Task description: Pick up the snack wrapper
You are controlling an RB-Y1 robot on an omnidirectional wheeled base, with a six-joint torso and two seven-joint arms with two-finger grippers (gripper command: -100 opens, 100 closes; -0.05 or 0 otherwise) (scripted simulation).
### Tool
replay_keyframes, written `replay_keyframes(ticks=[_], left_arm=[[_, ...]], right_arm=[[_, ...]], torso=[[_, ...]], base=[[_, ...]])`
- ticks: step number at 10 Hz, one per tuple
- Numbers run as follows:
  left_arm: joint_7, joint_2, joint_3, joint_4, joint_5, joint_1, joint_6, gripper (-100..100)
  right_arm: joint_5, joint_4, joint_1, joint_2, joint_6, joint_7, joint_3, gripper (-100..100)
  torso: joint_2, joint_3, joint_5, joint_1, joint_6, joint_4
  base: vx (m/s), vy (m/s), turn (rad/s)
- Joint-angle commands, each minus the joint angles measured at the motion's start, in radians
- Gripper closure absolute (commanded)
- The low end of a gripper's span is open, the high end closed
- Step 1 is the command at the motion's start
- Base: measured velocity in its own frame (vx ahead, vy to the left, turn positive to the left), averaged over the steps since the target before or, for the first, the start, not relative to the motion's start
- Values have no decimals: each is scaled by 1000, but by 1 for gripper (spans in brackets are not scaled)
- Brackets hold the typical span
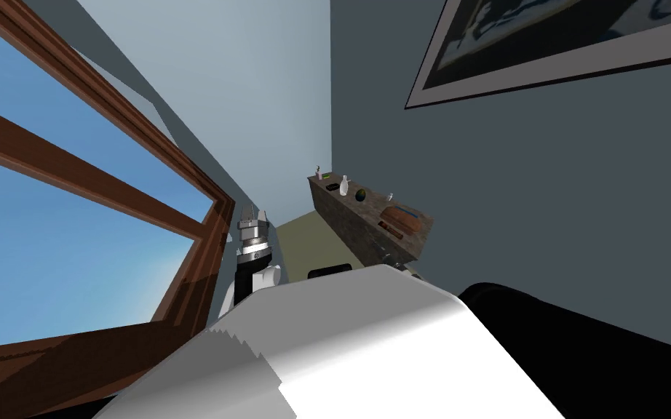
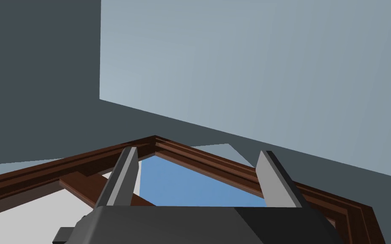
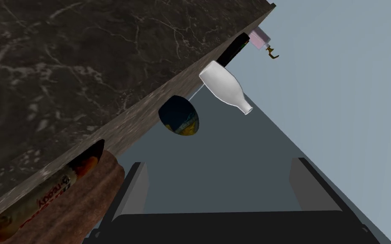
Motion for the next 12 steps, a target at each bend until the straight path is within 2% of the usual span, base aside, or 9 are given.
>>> replay_keyframes(ticks=[1,2,3,4,5,7,9,11,12], left_arm=[[0,0,0,0,0,0,0,0],[0,0,0,0,0,0,0,0],[0,0,0,0,0,0,0,0],[0,0,0,0,0,0,0,0],[0,0,0,0,0,0,0,0],[0,0,0,0,0,0,0,0],[0,0,0,0,0,0,0,0],[0,0,0,0,0,0,0,0],[0,0,0,0,0,0,0,0]], right_arm=[[1,-5,44,-16,22,17,-2,-100],[3,7,88,-47,47,47,-8,-100],[3,7,102,-47,47,47,-8,-100],[5,20,151,-78,73,76,-16,-100],[5,20,161,-78,73,76,-16,-100],[9,48,244,-141,121,131,-32,-100],[9,48,280,-141,124,131,-32,-100],[11,63,338,-174,149,157,-42,-100],[13,79,368,-206,174,182,-52,-100]], torso=[[0,0,0,0,0,0],[1,0,0,1,1,0],[0,0,0,0,0,0],[1,0,0,0,1,0],[0,0,0,0,0,0],[1,0,0,0,0,0],[-1,-1,0,0,1,0],[2,1,0,1,0,0],[1,1,0,1,1,0]], base=[[90,-13,92],[97,-22,180],[81,-21,110],[95,-24,199],[83,-21,94],[121,-19,235],[80,-23,49],[74,-19,137],[98,-46,143]])
